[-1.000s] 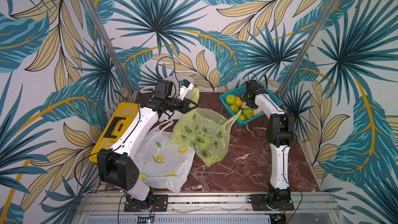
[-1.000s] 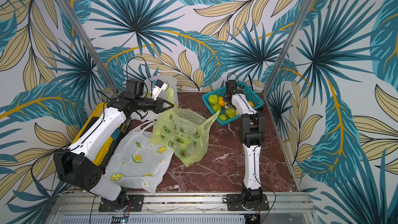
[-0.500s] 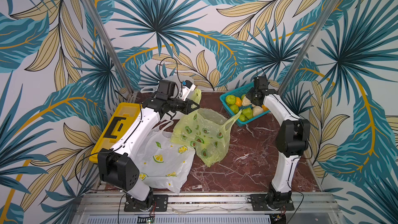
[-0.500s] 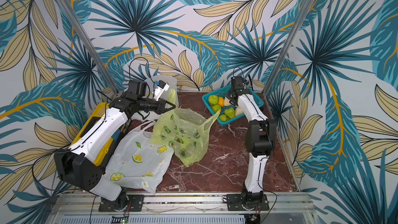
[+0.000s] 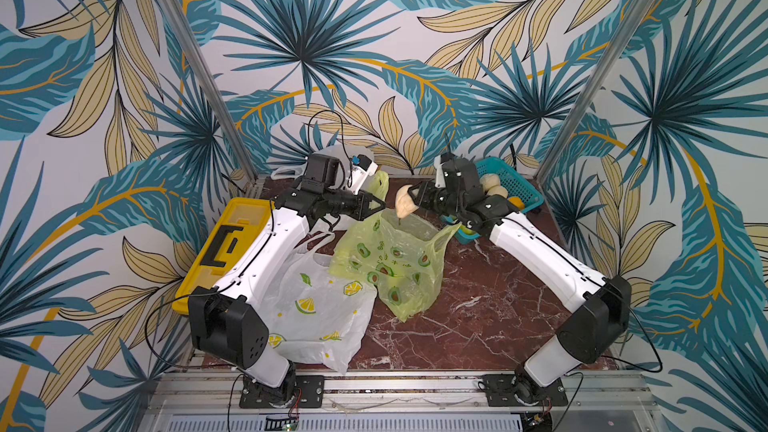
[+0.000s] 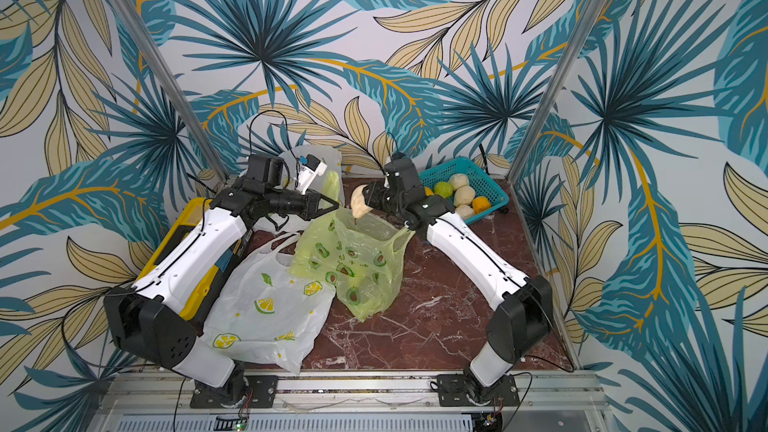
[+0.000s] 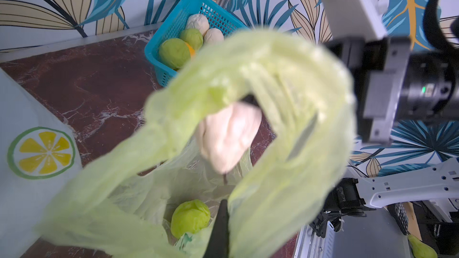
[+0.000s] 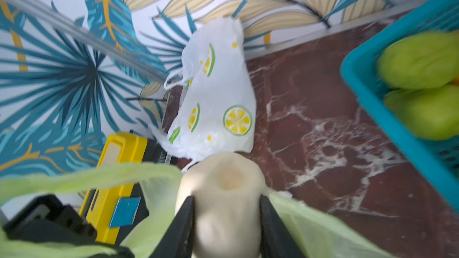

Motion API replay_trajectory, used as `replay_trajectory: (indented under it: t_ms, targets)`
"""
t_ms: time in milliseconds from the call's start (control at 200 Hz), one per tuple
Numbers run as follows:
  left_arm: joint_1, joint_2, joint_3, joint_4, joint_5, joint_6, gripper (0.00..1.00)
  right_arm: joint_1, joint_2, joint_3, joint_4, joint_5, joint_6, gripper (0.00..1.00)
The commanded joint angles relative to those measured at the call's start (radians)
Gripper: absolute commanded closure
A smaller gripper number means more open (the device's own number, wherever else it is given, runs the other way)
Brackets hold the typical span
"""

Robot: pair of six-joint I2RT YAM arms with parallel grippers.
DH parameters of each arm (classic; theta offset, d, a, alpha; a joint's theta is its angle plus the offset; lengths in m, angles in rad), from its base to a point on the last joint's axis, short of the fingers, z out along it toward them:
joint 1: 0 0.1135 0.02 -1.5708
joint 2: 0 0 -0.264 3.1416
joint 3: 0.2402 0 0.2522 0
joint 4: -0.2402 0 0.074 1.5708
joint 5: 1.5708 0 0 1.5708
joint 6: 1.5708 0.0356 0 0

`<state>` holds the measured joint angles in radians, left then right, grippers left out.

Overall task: Place the pears into plastic bags & tie knots
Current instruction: Place the pear in the plastic bag.

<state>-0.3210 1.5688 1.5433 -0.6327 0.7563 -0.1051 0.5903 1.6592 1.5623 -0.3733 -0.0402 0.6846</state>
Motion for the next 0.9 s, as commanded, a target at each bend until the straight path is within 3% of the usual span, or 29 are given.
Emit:
replay_trajectory:
  t_ms: [0, 140, 295, 376, 466, 601, 726, 821, 896]
  targets:
    - [-0.013, -0.039, 0.033, 0.003, 0.032, 0.001, 1.0, 0.052, 0.083, -0.052, 0.065, -0.032, 0.055, 0.73]
    - [-0.019, -0.021, 0.044, 0.004, 0.006, 0.01, 1.0, 0.058, 0.173, -0.075, 0.071, -0.076, 0.094, 0.74]
    - [-0.018, -0.006, 0.066, 0.004, -0.015, 0.004, 1.0, 0.055, 0.18, -0.044, -0.094, -0.052, -0.033, 0.68]
    - [-0.019, -0.003, 0.067, 0.003, -0.018, 0.005, 1.0, 0.055, 0.168, -0.032, -0.131, -0.096, -0.074, 0.59]
    - [-0.019, 0.003, 0.069, 0.004, -0.027, 0.008, 1.0, 0.053, 0.152, -0.004, -0.183, -0.134, -0.108, 0.39]
    - [-0.018, 0.005, 0.057, 0.003, -0.059, 0.016, 1.0, 0.021, 0.089, 0.019, -0.21, -0.146, -0.129, 0.31]
    - [-0.003, 0.009, 0.031, 0.004, -0.101, 0.003, 1.0, -0.054, 0.017, 0.027, -0.21, -0.101, -0.144, 0.27]
    - [0.012, 0.012, 0.007, 0.005, -0.119, -0.006, 1.0, -0.18, -0.011, 0.008, -0.168, -0.093, -0.096, 0.27]
    - [0.018, 0.02, -0.001, 0.004, -0.126, -0.01, 1.0, -0.278, -0.003, -0.008, -0.123, -0.019, -0.067, 0.27]
